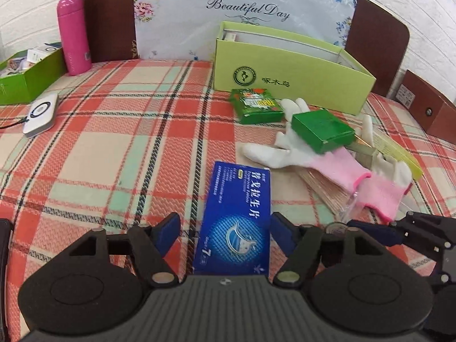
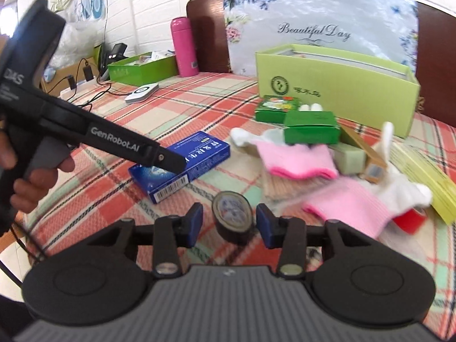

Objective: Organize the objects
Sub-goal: 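Grasp the blue medicine box with the left gripper while the right grasps the black tape roll, then lower the blue box and tape roll into the lime-green box, release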

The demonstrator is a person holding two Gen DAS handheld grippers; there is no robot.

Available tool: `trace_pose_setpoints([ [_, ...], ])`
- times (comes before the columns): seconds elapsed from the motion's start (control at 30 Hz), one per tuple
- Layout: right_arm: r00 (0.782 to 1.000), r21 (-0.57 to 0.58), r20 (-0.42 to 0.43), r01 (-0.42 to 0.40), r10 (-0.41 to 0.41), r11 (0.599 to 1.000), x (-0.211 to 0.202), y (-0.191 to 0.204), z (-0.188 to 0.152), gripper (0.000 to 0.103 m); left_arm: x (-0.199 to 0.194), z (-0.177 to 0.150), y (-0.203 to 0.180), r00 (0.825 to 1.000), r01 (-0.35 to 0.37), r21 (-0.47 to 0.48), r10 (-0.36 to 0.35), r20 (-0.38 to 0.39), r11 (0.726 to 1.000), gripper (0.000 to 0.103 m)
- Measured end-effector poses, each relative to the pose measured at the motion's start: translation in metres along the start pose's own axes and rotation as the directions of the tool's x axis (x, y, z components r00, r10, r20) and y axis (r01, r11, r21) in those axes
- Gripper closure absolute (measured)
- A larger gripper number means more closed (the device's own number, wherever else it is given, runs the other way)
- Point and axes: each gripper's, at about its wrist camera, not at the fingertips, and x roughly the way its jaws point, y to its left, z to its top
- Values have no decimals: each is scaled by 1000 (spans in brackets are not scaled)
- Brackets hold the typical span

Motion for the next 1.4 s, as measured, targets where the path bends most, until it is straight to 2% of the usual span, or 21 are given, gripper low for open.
trace_pose_setpoints([
  [0.07, 1000, -10, -14, 20, -20, 1000, 1, 3, -1, 72, 5, 3, -5, 1000, -2, 17, 2, -2, 1000, 30],
  [0.17, 1000, 1, -23, 16, -16, 1000, -4, 3, -5, 72, 14, 5, -14, 1000, 1, 57, 0, -12, 998, 29],
  [0.27, 1000, 10, -18, 22, -21, 1000, -4, 1, -6, 71, 24, 3, -19, 999, -26, 83, 29, -33, 996, 29],
  [0.43, 1000, 29, -8, 16, -16, 999, 2, 0, -4, 70, 27, 2, -13, 999, -28, 57, 30, -23, 998, 28],
  [0.47, 1000, 26, -6, 14, -14, 1000, 3, 1, -4, 70, 27, 2, -12, 999, -24, 48, 25, -21, 999, 31],
  [0.53, 1000, 15, -7, 17, -17, 1000, 4, 2, -4, 69, 26, 3, -11, 1000, -22, 46, 22, -10, 999, 44],
  [0.57, 1000, 7, -6, 19, -19, 1000, 4, 2, -4, 72, 26, 3, -11, 1000, -21, 48, 21, -9, 999, 44],
  [0.8, 1000, 27, 4, 2, -2, 1000, -11, -4, 2, 73, 11, 9, -15, 999, 27, 38, -28, 17, 999, 44],
  [0.97, 997, 44, 70, 8, -11, 999, -33, -19, 22, 73, -8, 31, -26, 992, 84, 59, -89, 90, 995, 44],
  [1.17, 984, 69, 155, 73, -83, 995, -46, -51, 57, 73, -16, 69, -43, 975, 133, 96, -147, 166, 986, 44],
  [1.4, 957, 100, 225, 165, -184, 981, -42, -94, 101, 73, -12, 124, -63, 955, 133, 152, -167, 246, 980, 44],
])
